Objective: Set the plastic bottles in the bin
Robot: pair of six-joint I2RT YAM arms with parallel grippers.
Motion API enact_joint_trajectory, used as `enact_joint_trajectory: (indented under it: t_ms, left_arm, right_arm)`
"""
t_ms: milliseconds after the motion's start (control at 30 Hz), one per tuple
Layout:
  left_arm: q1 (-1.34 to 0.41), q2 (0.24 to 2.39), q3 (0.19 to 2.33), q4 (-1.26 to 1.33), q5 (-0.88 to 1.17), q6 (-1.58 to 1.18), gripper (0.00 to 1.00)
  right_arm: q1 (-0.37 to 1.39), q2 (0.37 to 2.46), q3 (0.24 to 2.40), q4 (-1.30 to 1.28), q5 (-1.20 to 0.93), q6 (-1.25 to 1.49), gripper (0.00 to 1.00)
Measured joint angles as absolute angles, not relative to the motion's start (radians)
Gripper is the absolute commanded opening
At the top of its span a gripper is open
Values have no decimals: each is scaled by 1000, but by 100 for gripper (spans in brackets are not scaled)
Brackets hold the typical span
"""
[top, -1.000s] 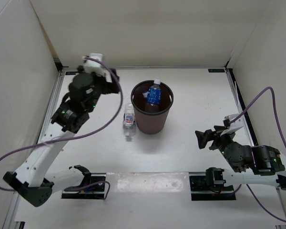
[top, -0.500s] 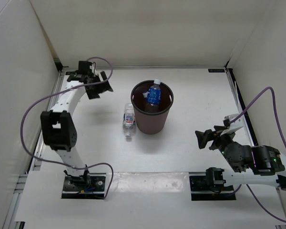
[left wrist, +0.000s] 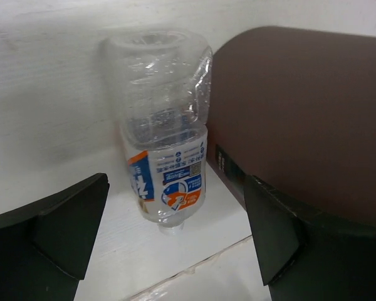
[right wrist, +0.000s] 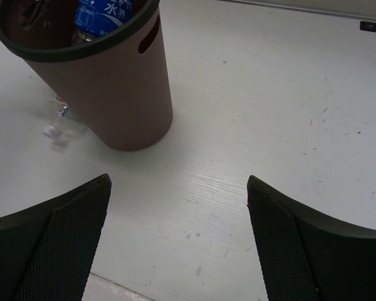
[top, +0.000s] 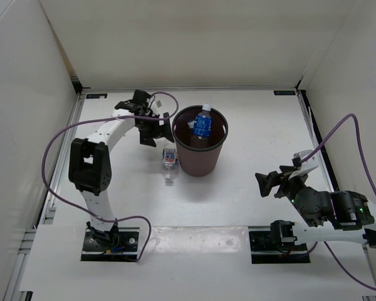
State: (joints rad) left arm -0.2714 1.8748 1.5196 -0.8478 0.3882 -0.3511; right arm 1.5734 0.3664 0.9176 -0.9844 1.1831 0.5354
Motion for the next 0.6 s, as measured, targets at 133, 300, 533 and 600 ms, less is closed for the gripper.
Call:
enact_joint_trajectory:
  t_ms: [133, 300, 533, 600]
  left_arm:
    - [-331, 1931, 1554, -881, 340, -331, 100]
    - [-364, 2012, 1573, -928, 292, -324, 100]
    - [-386, 2103, 1633, -992, 251, -318, 90]
    - [-389, 2120, 1645, -1002, 247, -318, 82]
  right_arm:
    - [1580, 366, 918, -985, 1182, 537, 90]
    - [1587, 366, 918, -985, 1182, 542, 90]
    - [1597, 366, 918, -987, 1182, 543, 90]
    - [1599, 366, 918, -987, 1182, 543, 90]
